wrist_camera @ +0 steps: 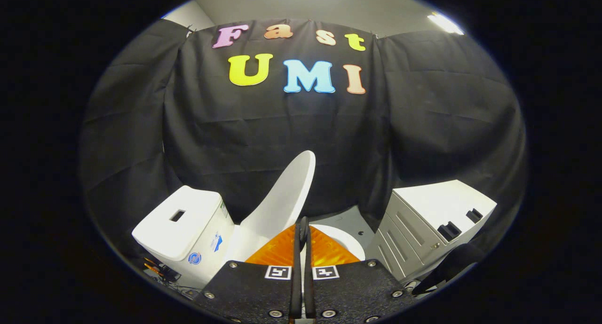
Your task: Open the toilet lid.
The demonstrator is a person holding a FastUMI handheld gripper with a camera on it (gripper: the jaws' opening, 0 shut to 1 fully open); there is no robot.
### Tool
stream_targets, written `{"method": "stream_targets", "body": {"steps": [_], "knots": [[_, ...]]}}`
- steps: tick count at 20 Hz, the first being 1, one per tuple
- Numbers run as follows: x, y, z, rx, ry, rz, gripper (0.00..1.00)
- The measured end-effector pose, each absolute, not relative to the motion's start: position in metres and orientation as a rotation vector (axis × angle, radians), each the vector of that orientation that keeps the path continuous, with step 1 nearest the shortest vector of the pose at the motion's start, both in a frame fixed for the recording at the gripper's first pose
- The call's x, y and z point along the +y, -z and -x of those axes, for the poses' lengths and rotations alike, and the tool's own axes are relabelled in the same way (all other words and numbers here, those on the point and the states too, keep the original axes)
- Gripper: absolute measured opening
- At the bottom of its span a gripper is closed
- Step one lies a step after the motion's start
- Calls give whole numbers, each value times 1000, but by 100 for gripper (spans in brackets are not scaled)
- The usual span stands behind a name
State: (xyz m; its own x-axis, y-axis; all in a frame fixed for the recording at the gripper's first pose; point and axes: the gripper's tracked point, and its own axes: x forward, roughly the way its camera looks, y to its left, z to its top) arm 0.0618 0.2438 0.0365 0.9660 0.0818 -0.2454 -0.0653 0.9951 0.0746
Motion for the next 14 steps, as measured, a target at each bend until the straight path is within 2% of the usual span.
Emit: {"method": "stream_targets", "body": {"steps": [14], "knots": [[328, -84, -50, 135, -174, -1, 2]]}}
